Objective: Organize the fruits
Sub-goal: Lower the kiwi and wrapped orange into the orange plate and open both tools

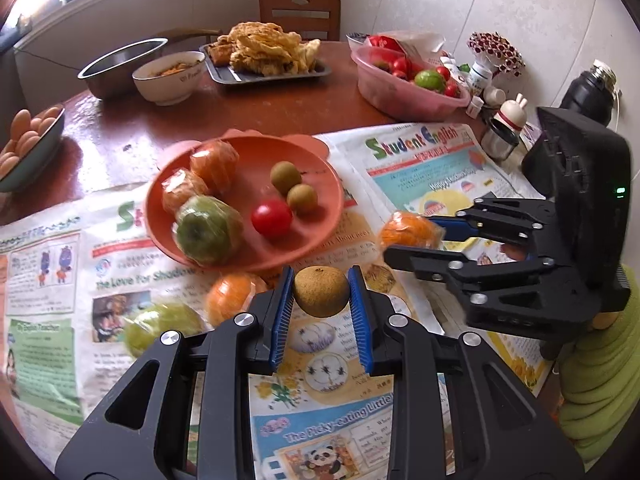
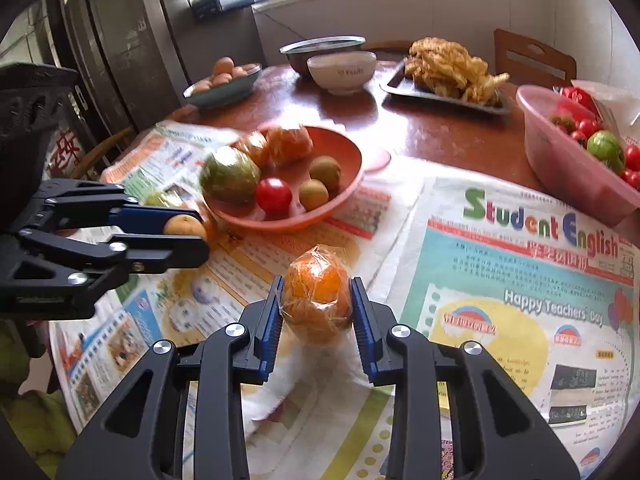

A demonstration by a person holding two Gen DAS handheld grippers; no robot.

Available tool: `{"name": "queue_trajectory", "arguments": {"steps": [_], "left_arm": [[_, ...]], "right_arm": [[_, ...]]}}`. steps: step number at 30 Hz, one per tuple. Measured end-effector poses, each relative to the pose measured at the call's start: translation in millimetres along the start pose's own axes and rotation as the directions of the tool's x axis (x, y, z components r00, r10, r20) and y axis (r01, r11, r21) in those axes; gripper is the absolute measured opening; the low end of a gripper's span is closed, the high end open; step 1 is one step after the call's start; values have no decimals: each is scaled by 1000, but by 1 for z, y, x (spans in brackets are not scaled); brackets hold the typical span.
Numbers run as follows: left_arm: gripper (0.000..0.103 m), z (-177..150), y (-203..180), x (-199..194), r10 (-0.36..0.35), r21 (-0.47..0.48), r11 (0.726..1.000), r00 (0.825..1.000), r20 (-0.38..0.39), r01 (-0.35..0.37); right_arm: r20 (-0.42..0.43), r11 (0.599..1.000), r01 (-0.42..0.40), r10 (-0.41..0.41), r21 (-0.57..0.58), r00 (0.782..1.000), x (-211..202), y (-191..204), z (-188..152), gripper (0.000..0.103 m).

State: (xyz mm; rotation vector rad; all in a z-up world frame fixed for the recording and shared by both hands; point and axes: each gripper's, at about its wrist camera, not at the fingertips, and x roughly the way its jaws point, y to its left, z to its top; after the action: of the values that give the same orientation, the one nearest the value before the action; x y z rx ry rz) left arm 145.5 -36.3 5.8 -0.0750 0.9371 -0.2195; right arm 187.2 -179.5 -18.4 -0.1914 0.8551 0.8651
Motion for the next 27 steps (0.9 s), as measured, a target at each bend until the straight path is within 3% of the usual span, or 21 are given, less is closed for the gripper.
{"name": "queue_trajectory", "arguments": {"steps": [9,27], "left_arm": [[20,14,12,-2,16,1,1000,1000,11,-16],[20,31,18,18,-12,9,1000,1000,-7,12]], "right_arm": [[73,1000,-16,17,-22,997,-10,4,46,31],[39,998,-47,48,-38,998,30,-10,102,31]]}}
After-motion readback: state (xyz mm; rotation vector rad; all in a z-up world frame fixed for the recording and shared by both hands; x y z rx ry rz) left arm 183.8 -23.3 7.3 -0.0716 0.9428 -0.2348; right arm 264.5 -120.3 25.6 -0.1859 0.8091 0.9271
